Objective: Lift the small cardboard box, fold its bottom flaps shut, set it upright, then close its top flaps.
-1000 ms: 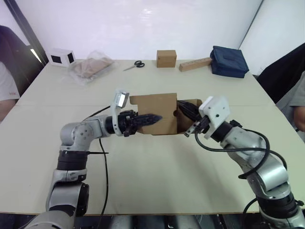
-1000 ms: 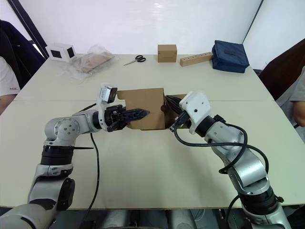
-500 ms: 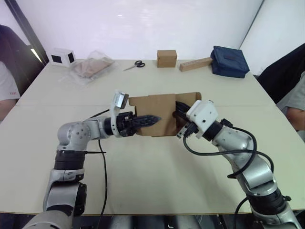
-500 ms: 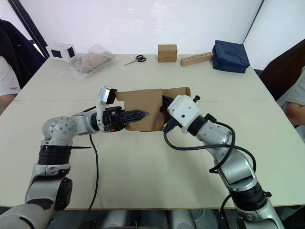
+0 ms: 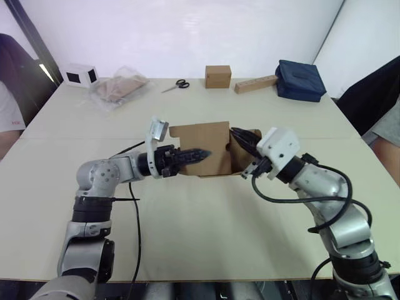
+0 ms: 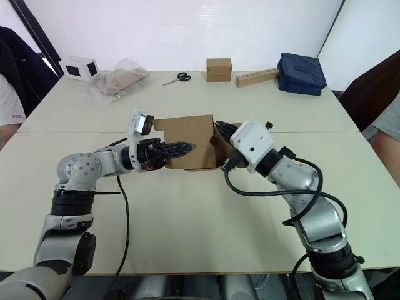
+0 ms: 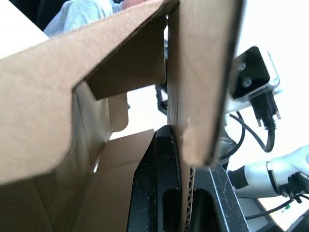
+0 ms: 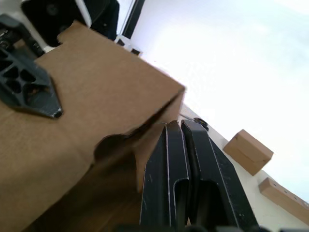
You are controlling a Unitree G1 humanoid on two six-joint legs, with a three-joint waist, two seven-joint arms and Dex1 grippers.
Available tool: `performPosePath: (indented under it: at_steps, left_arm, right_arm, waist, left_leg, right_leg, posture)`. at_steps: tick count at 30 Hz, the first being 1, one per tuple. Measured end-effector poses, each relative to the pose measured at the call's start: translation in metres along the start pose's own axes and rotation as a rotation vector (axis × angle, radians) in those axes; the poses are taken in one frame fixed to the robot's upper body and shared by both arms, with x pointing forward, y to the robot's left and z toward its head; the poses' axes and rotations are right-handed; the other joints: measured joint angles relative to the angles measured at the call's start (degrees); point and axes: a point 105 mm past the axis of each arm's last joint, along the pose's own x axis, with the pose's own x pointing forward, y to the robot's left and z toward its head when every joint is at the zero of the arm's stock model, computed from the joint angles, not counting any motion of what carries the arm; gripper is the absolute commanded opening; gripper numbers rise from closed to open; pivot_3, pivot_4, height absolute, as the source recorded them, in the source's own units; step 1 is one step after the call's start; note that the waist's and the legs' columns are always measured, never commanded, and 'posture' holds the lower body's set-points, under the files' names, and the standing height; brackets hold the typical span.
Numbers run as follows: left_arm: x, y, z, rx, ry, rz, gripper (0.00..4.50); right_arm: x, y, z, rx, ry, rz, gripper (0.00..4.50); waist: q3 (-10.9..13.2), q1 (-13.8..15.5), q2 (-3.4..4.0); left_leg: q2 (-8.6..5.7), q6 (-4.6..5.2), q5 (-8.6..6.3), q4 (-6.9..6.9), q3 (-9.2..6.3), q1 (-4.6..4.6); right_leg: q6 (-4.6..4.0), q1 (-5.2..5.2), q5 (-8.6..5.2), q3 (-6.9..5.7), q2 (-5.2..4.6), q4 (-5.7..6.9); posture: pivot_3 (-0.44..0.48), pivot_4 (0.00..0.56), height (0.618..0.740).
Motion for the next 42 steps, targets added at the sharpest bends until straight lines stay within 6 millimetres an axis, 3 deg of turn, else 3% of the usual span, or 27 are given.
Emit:
performPosePath:
  at_steps: [4,9,16,27,42]
  left_arm:
    - [-0.004,0.000,0.006,0.004,-0.027,0.010,0.01]
    - [-0.006,0.004,0.010,-0.009,-0.055,0.029,0.01]
    - [-0.005,0.003,0.015,-0.001,-0.078,0.027,0.01]
    - [0.000,-0.005,0.014,-0.020,-0.080,-0.014,0.01]
    - [0.006,-0.015,0.008,-0.044,-0.050,-0.043,0.01]
  right_arm:
    - [-0.016,-0.007,0.003,0.083,0.010,-0.034,0.00]
    - [-0.045,0.004,0.000,0.250,0.057,-0.043,0.00]
    - [-0.062,0.024,-0.007,0.368,0.112,-0.044,0.00]
    - [-0.050,0.028,-0.022,0.392,0.105,-0.033,0.00]
    - [-0.026,0.042,-0.011,0.358,0.030,0.107,0.00]
  waist:
    - [0.00,0.12,0.00]
    - [0.00,0.08,0.00]
    - [0.00,-0.01,0.00]
    - [0.00,-0.13,-0.01]
    - [0.01,-0.01,-0.01]
  left_leg:
    - [0.01,0.00,0.00,-0.03,-0.02,0.00]
    - [-0.02,0.00,0.00,-0.06,0.01,-0.02]
    - [0.00,-0.01,0.00,-0.06,-0.02,0.05]
    - [-0.02,-0.01,0.01,-0.06,0.01,0.04]
    - [0.00,-0.01,0.01,-0.07,-0.04,0.04]
  right_leg:
    - [0.03,0.00,0.02,-0.02,0.00,0.00]
    - [0.00,0.01,0.00,-0.02,-0.07,-0.06]
    - [-0.13,0.02,-0.07,-0.01,0.00,0.00]
    - [-0.14,0.02,-0.07,0.01,-0.02,-0.04]
    - [-0.15,0.02,-0.07,-0.02,0.02,-0.04]
  posture:
    - [0.000,0.150,0.740]
    - [0.000,0.150,0.740]
    - [0.000,0.150,0.740]
    - [0.000,0.150,0.740]
    - [0.000,0.150,0.740]
